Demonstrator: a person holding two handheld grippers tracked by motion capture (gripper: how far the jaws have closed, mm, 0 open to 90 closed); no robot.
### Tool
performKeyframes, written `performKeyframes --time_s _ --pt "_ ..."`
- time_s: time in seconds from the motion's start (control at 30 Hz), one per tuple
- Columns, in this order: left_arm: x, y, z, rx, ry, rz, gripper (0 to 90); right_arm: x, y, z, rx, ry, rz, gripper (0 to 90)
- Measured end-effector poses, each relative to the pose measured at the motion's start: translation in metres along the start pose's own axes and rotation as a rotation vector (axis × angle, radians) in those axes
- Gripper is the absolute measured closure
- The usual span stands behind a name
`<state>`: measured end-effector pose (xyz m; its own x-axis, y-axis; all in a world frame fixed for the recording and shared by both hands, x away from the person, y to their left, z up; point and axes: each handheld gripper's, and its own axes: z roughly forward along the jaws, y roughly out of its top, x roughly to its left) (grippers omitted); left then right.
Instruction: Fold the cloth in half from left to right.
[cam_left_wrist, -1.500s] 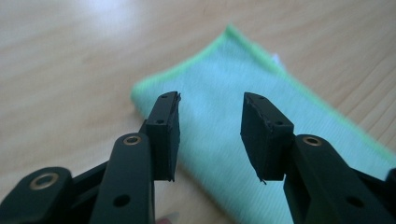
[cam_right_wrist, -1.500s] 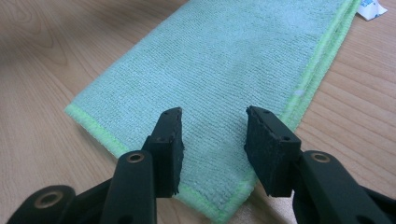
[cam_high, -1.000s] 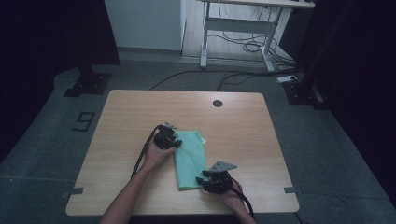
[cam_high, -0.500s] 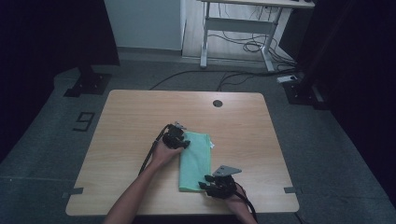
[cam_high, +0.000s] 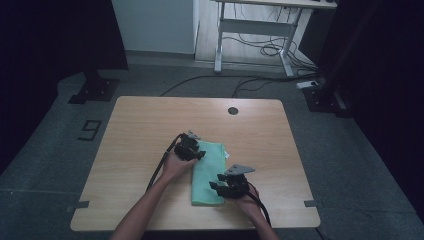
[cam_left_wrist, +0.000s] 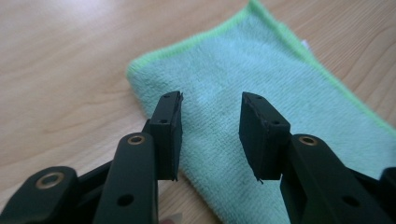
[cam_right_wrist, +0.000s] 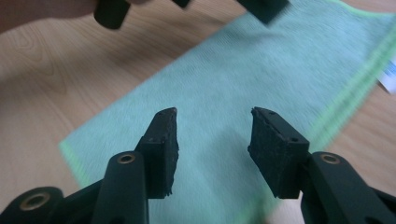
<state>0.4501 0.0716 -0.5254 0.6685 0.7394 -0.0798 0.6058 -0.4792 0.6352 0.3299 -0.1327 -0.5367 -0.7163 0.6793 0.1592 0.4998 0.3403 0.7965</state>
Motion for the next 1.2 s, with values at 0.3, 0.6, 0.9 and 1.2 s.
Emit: performKeyframes --time_s 0.3,0.6,0.9,1.2 --pt "0.004 -0.004 0.005 0.003 0.010 -0.034 61.0 0.005 -0.006 0.015 0.057 -0.004 -0.008 46.5" --pt "0.004 -0.010 0.001 0.001 -0.001 -0.040 60.8 0.011 -0.017 0.007 0.037 -0.033 -0.055 47.2" --pt "0.001 -0.013 -0.010 -0.023 -0.012 -0.021 59.3 0.014 -0.021 0.003 0.037 -0.024 -0.053 47.1" --pt "0.008 -0.015 -0.013 -0.016 -0.004 -0.022 59.5 0.006 -0.005 0.008 -0.029 0.018 -0.033 54.4"
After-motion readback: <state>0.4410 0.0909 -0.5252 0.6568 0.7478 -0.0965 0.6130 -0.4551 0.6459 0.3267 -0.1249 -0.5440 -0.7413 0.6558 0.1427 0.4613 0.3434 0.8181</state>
